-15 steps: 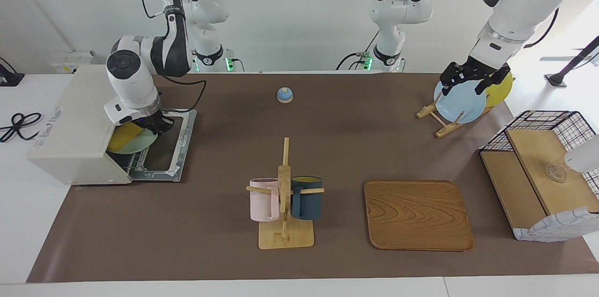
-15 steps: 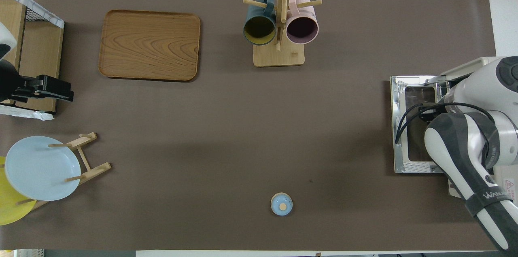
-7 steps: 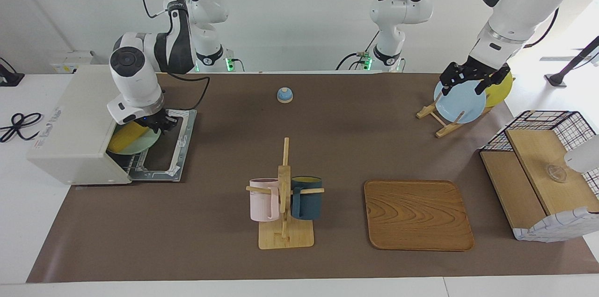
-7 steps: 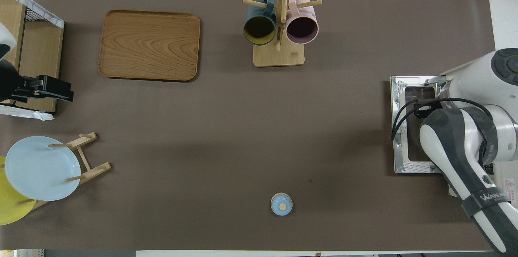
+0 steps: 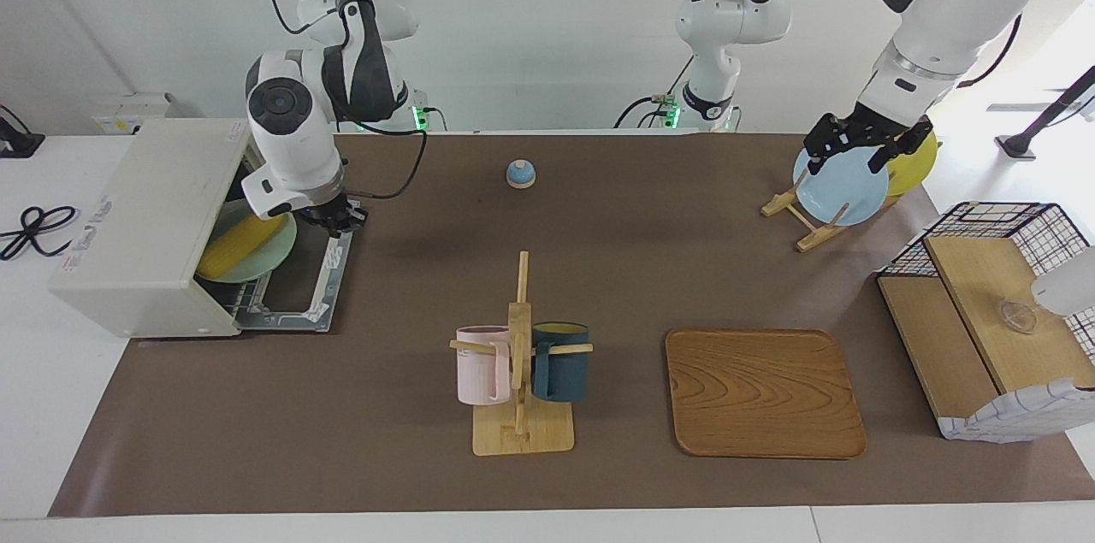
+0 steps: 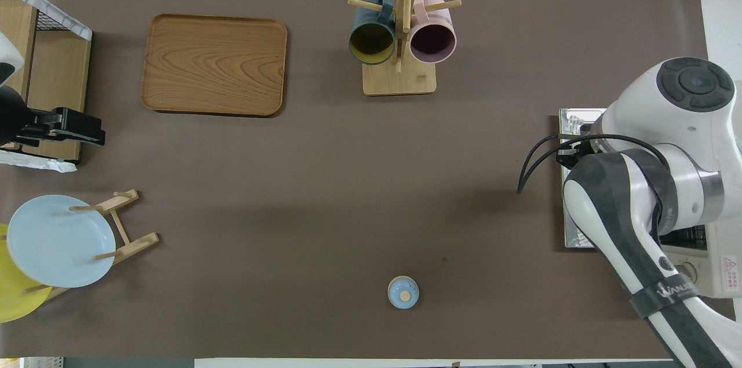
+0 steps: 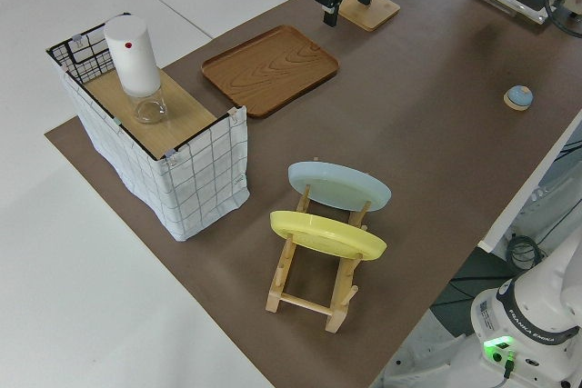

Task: Put corn in oven
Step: 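Withdraw the right gripper out of the oven, then push the oven door up closed with the right gripper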

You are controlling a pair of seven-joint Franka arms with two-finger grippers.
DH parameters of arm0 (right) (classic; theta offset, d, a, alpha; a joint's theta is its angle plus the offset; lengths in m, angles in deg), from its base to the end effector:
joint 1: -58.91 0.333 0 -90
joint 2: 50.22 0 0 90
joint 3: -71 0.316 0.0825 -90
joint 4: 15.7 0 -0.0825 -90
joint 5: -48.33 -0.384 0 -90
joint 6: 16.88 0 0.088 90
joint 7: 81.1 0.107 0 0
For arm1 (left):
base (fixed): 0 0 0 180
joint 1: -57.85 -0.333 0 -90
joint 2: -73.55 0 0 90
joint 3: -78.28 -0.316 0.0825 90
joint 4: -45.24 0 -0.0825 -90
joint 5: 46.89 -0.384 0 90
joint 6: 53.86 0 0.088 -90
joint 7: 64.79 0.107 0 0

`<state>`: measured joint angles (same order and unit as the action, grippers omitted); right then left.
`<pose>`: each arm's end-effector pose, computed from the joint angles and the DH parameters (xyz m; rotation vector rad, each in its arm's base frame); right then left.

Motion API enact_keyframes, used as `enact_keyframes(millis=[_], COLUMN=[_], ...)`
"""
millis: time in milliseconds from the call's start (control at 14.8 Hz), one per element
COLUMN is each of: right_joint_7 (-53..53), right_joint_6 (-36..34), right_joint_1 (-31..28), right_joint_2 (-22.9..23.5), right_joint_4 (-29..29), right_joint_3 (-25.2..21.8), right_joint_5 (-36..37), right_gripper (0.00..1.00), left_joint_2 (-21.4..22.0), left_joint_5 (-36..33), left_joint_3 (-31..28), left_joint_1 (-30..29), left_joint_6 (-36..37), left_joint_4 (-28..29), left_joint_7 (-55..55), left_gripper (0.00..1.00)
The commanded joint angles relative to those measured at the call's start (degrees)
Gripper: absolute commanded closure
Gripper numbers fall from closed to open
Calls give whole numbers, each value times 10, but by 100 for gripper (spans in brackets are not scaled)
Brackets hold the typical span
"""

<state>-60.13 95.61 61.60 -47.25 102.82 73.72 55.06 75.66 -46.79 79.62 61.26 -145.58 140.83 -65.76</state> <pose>0.5380 0.0431 0.3950 2.9822 -0.3262 -0.1945 0.5419 -0.0454 0.6012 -3.1389 0.1034 0.0483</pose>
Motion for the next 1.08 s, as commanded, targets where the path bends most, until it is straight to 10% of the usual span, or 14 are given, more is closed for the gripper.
enact_keyframes(millis=[0, 1017], right_joint_7=[9, 3], right_joint_6=[103, 179], right_joint_1=[-6, -16], right_joint_2=[5, 48], right_joint_4=[62, 97], right_joint_3=[1, -1], right_joint_5=[-14, -11], right_gripper=[100, 100], left_joint_2=[7, 7], left_joint_5=[-12, -12], left_joint_3=[5, 5], left_joint_1=[-6, -6], left_joint_6=[-6, -6], left_joint_4=[5, 5], left_joint_7=[5, 5], left_gripper=[0, 0])
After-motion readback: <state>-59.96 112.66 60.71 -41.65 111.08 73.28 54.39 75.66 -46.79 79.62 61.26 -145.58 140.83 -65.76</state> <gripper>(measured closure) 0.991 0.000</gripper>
